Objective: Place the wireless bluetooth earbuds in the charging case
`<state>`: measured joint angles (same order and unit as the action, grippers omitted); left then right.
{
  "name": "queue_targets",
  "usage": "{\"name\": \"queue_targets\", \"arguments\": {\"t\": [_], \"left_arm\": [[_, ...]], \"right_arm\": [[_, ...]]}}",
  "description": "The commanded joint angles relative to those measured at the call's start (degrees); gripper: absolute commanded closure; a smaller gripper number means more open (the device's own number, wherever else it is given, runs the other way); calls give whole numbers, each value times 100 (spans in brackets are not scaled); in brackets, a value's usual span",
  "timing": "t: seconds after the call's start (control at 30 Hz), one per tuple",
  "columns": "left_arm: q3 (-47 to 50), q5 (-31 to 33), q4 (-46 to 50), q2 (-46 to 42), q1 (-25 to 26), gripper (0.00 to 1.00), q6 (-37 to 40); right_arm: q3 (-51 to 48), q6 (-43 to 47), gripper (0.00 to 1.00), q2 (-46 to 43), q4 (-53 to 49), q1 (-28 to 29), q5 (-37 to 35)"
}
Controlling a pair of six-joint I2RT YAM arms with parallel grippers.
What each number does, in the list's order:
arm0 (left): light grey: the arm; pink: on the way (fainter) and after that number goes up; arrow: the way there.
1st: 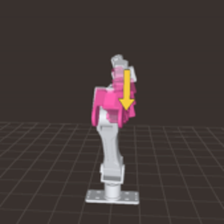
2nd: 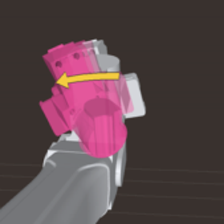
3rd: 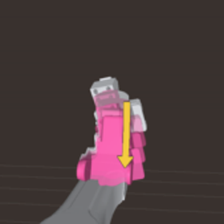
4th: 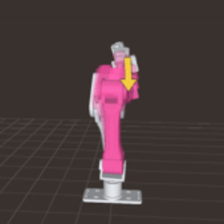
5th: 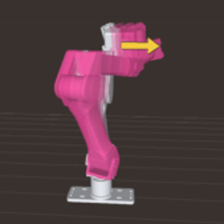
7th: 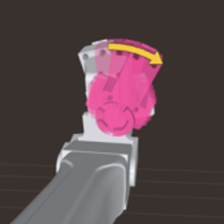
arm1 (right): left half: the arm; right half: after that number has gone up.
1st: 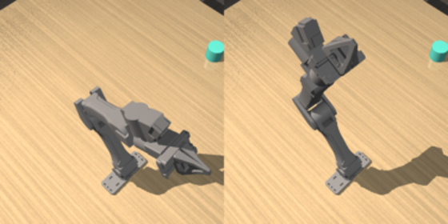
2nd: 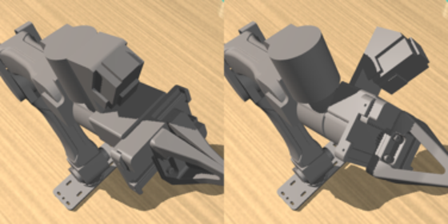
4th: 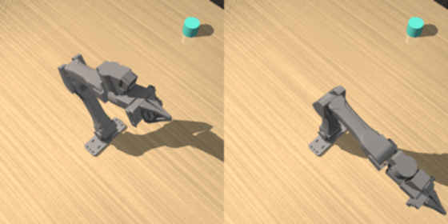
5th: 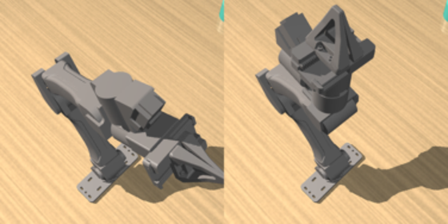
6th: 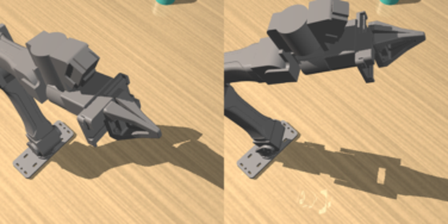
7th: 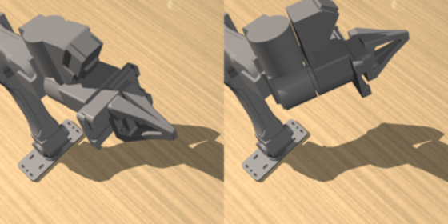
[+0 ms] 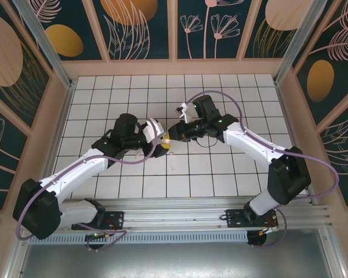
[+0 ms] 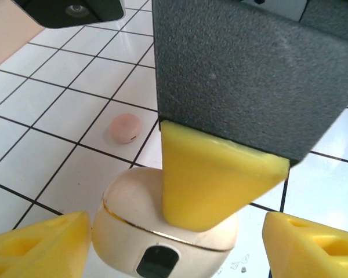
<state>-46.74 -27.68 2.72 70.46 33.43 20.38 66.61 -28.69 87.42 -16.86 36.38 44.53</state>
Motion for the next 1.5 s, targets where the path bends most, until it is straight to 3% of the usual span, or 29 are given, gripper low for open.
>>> {"name": "queue_targets", "arguments": {"t": [0.0, 0.33, 0.7, 0.83, 0.9, 1.17, 1.47], "left_arm": [[-238, -12, 74, -180, 19, 22, 171], [-333, 269, 478, -353, 18, 24, 632], [-792, -49, 1211, -324, 23, 30, 1853], [-1178, -362, 1583, -140, 26, 44, 2191], [-1342, -462, 1738, -53, 15, 47, 2260], [-1500, -889, 2101, -51, 23, 41, 3034], [-1768, -1186, 2513, 117, 30, 43, 3532]], "right_arm": [[-175, 207, 83, -369, 366, -29, -261], [-709, 1040, 83, -1062, 630, -369, -331], [-621, 3344, 82, -1744, -222, -473, -532], [-572, 4098, 82, -1861, -444, -472, -577], [-626, 4573, 84, -1955, -503, -471, -517], [-992, 6596, 88, -2503, -511, -303, -678], [-639, 7423, 89, -2091, -1065, 224, -1306]]}}
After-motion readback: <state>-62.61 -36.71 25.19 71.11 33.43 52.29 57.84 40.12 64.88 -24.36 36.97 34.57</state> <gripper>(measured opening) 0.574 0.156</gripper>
